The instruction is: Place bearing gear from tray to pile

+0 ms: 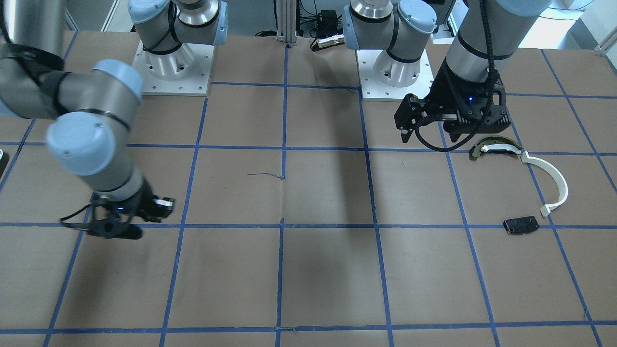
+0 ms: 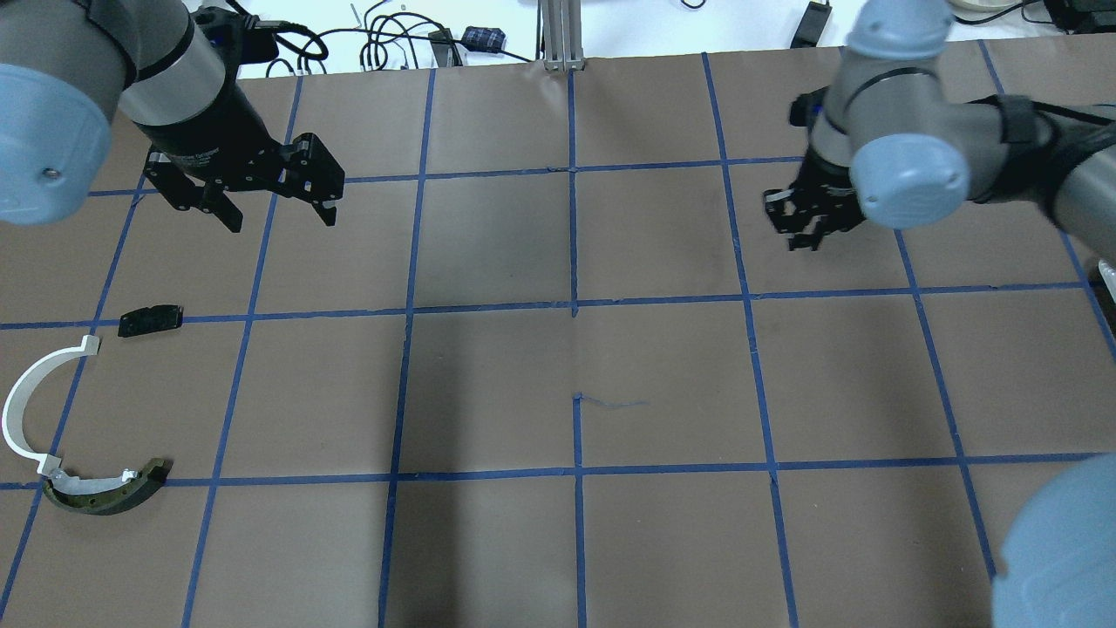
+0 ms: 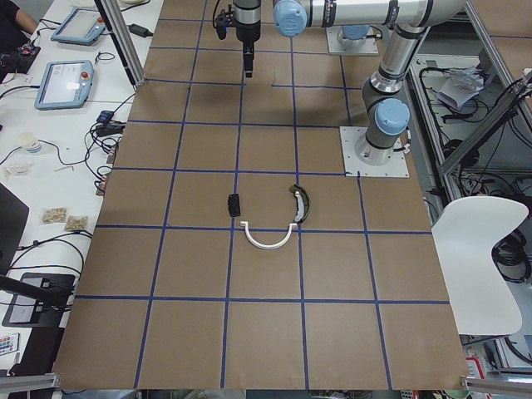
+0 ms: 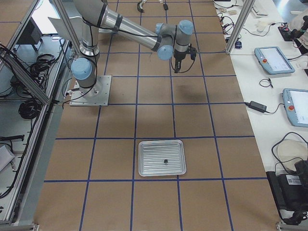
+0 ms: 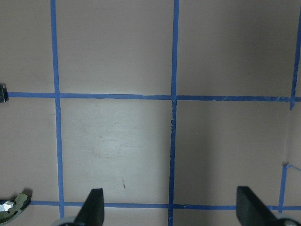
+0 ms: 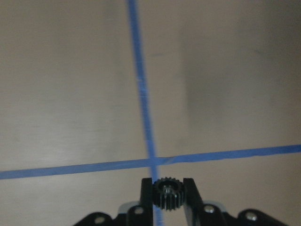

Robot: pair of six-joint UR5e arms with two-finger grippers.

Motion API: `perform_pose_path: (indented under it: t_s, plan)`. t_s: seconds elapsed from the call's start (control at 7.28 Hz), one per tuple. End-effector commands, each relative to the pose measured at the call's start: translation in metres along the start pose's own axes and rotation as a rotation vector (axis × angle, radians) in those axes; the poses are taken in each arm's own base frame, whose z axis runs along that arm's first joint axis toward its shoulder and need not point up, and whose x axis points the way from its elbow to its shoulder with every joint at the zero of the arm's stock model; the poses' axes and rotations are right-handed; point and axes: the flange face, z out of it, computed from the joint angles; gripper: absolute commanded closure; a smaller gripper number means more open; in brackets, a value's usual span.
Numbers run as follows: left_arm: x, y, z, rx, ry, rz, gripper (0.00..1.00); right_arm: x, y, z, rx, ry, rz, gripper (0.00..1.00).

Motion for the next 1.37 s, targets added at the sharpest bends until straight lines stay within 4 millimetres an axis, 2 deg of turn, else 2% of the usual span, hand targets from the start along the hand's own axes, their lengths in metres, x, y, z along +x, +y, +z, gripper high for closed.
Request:
perform_pose_path:
  t_s: [0.0, 0.14, 0.27, 0.41, 0.55, 0.69, 0.82, 0.96, 1.1, 1.24]
  plan:
    - [0.000, 0.000, 0.000, 0.000, -0.001, 0.000, 0.00, -0.164, 0.073, 0.006, 0.053, -0.108, -0.097, 1.00]
    - [0.000, 0.000, 0.000, 0.000, -0.001, 0.002, 0.00, -0.201, 0.096, 0.024, 0.037, -0.105, -0.086, 1.00]
    - [-0.001, 0.000, 0.000, 0.000, -0.002, 0.000, 0.00, -0.221, 0.101, 0.041, 0.068, -0.123, -0.110, 1.00]
    - [-0.002, 0.001, 0.000, -0.002, -0.004, -0.001, 0.00, -0.237, 0.110, 0.073, 0.034, -0.109, -0.117, 1.00]
    - [-0.001, 0.002, -0.003, 0.004, -0.006, 0.000, 0.00, -0.247, 0.114, 0.083, 0.026, -0.131, -0.113, 1.00]
    - [0.000, -0.001, 0.003, -0.008, 0.005, 0.000, 0.00, -0.247, 0.115, 0.081, 0.026, -0.150, -0.111, 0.12]
    - [0.000, -0.002, 0.004, -0.011, -0.001, 0.000, 0.00, -0.241, 0.099, 0.061, 0.100, -0.179, -0.102, 0.00]
    - [0.000, 0.001, 0.001, -0.005, -0.001, -0.006, 0.00, -0.224, 0.088, 0.043, 0.120, -0.189, -0.077, 0.00]
    - [0.001, -0.003, 0.010, -0.028, 0.010, -0.001, 0.00, -0.192, 0.069, 0.034, 0.106, -0.169, -0.047, 0.00]
    - [-0.002, -0.005, 0.018, -0.046, -0.001, -0.001, 0.00, -0.136, 0.049, 0.008, 0.080, -0.123, -0.131, 0.00]
